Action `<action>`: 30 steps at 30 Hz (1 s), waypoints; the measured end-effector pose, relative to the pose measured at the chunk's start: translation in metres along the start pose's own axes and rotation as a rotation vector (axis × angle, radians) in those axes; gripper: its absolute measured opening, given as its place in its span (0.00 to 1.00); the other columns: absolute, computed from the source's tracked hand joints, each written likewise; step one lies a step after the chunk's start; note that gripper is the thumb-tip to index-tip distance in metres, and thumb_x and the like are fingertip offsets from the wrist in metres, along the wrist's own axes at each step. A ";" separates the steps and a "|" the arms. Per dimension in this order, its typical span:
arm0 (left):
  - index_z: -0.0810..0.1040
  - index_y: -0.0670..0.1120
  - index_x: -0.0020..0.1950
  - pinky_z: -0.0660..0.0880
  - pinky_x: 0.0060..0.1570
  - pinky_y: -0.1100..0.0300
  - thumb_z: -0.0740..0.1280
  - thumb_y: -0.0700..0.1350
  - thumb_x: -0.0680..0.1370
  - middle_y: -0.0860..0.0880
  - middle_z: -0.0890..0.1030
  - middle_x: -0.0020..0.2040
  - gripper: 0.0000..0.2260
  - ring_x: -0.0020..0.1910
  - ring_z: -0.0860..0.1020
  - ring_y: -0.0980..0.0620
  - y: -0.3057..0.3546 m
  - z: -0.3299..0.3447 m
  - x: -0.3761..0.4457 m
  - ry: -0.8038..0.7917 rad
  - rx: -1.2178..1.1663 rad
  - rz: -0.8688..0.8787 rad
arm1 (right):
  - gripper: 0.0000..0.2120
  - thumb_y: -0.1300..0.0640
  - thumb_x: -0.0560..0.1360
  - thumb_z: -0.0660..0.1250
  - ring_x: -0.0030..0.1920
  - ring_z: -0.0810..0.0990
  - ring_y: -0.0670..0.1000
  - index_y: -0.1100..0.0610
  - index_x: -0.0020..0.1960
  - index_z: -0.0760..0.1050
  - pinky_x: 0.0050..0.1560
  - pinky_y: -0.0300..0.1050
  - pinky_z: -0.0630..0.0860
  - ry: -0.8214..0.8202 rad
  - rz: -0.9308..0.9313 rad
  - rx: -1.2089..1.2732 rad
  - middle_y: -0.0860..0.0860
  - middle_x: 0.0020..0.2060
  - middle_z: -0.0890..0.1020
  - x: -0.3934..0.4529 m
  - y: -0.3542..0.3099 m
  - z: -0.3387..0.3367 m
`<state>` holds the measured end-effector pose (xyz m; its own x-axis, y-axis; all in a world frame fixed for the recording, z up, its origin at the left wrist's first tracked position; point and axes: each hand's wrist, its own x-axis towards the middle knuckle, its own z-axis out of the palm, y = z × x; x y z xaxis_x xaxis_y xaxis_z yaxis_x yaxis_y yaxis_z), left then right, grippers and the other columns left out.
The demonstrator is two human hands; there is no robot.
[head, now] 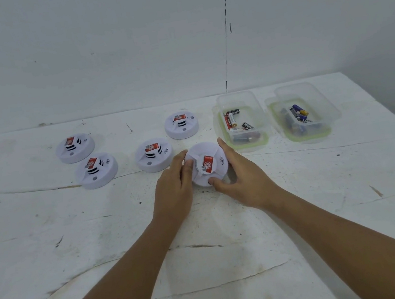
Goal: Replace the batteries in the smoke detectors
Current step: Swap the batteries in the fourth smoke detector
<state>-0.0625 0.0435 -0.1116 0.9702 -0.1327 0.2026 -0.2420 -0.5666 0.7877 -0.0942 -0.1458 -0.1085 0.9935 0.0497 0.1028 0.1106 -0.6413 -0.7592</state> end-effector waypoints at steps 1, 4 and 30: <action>0.74 0.52 0.74 0.69 0.43 0.73 0.55 0.55 0.87 0.53 0.84 0.57 0.19 0.51 0.80 0.54 0.000 0.000 0.000 0.000 0.001 0.000 | 0.49 0.34 0.73 0.69 0.77 0.67 0.42 0.44 0.85 0.46 0.73 0.54 0.73 -0.001 0.001 0.005 0.37 0.79 0.66 0.000 0.000 0.000; 0.74 0.52 0.74 0.71 0.45 0.70 0.55 0.55 0.87 0.53 0.84 0.58 0.19 0.52 0.81 0.54 0.000 0.000 0.000 0.000 -0.005 0.008 | 0.49 0.35 0.73 0.69 0.77 0.67 0.42 0.45 0.85 0.46 0.73 0.54 0.72 0.000 -0.003 0.001 0.38 0.79 0.65 0.000 -0.001 0.000; 0.73 0.52 0.74 0.71 0.44 0.75 0.55 0.54 0.87 0.52 0.84 0.58 0.19 0.52 0.81 0.53 -0.001 0.001 0.001 0.002 0.006 0.007 | 0.48 0.37 0.75 0.70 0.77 0.67 0.43 0.46 0.85 0.47 0.73 0.54 0.72 0.004 -0.015 -0.023 0.39 0.79 0.65 -0.001 -0.001 -0.001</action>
<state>-0.0614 0.0435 -0.1126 0.9684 -0.1355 0.2094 -0.2491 -0.5701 0.7829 -0.0951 -0.1462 -0.1068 0.9915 0.0564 0.1170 0.1251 -0.6577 -0.7428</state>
